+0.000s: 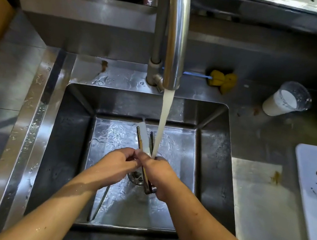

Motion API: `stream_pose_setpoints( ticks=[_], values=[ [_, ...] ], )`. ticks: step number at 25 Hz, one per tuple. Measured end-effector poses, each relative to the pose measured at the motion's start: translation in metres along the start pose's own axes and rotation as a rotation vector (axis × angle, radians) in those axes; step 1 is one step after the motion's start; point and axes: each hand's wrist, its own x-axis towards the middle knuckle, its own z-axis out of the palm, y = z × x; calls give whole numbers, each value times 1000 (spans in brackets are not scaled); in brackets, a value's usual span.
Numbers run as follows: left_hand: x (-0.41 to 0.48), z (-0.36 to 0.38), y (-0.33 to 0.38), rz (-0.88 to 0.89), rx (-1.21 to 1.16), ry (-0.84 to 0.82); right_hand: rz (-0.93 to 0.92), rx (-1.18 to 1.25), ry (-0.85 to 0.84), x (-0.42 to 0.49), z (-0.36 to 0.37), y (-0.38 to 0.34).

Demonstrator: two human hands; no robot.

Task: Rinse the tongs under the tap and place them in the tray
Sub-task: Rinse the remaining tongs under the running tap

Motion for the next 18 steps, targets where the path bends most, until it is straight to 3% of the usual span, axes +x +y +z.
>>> stream_pose_setpoints(
  ticks=[6,11,16,18],
  values=[
    [-6,-16,-4,46,95,-85,18,-55,-91,1,-2,-11],
    [2,-8,-14,74,-51,7,56,-29,-144,1,-1,-15],
    [1,-16,-38,-232,-435,-244,-12,-119,-21,-1,3,-22],
    [11,-14,-55,-336,-150,-181,-28,-187,57,3,2,-26]
  ],
)
